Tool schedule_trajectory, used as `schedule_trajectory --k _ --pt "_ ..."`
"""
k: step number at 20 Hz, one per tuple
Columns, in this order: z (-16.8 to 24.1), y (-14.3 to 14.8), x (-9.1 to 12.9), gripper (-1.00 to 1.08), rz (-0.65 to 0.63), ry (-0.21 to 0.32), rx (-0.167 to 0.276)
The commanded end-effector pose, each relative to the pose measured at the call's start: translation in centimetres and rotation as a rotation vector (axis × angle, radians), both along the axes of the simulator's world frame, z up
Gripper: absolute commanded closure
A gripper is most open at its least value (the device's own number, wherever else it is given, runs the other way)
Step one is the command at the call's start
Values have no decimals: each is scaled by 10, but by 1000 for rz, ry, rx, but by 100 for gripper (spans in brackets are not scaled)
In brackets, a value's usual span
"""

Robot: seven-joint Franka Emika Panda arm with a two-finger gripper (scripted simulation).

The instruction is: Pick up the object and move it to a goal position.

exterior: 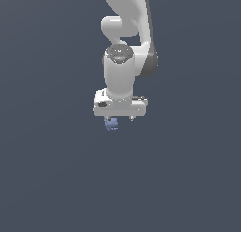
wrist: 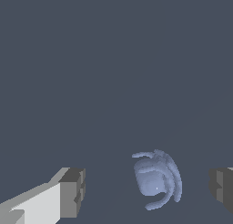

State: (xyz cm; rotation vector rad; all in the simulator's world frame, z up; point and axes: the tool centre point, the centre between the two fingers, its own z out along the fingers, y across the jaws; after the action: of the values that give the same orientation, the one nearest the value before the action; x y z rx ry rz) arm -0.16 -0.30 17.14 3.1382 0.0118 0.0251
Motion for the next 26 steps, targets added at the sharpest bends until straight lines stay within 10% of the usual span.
schedule_trajectory --k 1,26 --pt "0 0 0 -92 0 0 0" --pt "-29 -30 -26 -92 86 13 -1"
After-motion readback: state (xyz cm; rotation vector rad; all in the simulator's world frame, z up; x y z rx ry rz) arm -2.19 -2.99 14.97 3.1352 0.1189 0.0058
